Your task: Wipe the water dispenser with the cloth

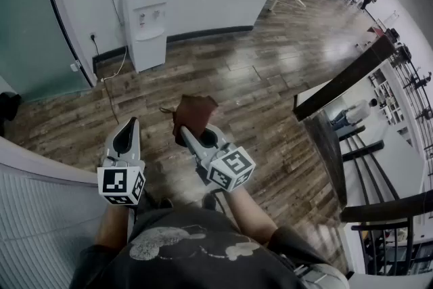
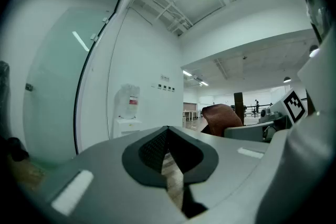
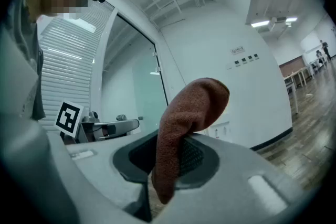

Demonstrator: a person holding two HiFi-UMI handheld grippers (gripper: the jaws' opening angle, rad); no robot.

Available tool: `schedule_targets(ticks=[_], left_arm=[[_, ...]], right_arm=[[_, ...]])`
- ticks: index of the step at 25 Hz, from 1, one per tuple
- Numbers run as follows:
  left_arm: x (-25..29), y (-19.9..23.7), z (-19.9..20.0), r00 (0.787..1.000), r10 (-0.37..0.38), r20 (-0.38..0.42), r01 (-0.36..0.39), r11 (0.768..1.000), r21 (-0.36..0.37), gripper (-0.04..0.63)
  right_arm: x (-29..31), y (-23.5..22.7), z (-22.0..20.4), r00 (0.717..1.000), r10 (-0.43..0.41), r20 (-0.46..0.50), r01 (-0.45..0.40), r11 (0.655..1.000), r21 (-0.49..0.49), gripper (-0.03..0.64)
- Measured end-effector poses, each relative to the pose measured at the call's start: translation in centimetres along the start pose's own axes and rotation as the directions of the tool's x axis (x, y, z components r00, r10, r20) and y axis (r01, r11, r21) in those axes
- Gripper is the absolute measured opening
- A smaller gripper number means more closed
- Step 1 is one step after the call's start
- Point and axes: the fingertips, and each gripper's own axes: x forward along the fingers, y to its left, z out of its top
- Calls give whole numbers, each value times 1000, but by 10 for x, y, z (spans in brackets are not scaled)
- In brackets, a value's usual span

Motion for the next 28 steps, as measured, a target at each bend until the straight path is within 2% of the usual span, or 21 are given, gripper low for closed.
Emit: schedule_targets(ticks=[11, 17, 21, 28], left_arm=[[-2, 9, 0, 1000, -22, 5, 22, 1000, 13, 18], [-5, 11, -5, 998, -53, 14, 53, 999, 7, 18], [-6, 11, -9, 995, -99, 20, 98, 995, 8, 18], [13, 30, -29, 998, -54, -26, 53, 998, -15, 18]], right_arm=[[6, 9, -12, 999, -22, -28, 21, 999, -32, 58], [0, 3, -14, 997, -71, 0, 71, 997, 3, 58], [-8, -6, -21, 989, -145, 11, 145, 989, 42, 60], [-12, -45, -42, 978, -202, -58, 206, 977, 62, 60]])
